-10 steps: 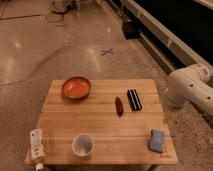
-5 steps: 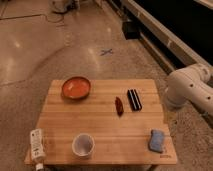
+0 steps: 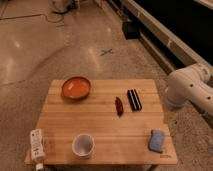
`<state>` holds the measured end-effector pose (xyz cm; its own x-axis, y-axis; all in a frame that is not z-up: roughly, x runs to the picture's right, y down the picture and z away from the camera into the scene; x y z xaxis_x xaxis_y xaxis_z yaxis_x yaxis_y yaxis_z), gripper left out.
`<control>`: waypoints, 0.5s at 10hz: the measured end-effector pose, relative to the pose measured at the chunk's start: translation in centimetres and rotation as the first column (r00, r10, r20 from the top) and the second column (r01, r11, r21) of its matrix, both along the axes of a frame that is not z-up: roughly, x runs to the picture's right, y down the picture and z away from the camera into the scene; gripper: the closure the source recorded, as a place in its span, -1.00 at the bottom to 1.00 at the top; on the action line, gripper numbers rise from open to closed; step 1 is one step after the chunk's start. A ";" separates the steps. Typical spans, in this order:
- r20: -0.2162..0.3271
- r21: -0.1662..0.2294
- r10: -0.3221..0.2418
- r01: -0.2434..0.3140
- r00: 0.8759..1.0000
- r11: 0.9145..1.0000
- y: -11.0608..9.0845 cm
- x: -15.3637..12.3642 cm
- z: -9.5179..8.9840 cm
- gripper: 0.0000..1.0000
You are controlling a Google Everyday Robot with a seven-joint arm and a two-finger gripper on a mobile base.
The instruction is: Place the white sponge in the ceramic bowl
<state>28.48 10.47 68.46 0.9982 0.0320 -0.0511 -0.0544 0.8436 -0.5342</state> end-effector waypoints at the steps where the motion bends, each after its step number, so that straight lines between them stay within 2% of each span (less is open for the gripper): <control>1: 0.000 0.000 0.000 0.000 1.000 1.000 0.0 0.0 0.0 -0.30; 5: 0.001 0.003 -0.012 0.012 1.000 1.000 0.1 0.1 0.1 -0.30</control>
<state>28.54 10.55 68.52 0.9985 0.0199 -0.0501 -0.0435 0.8458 -0.5318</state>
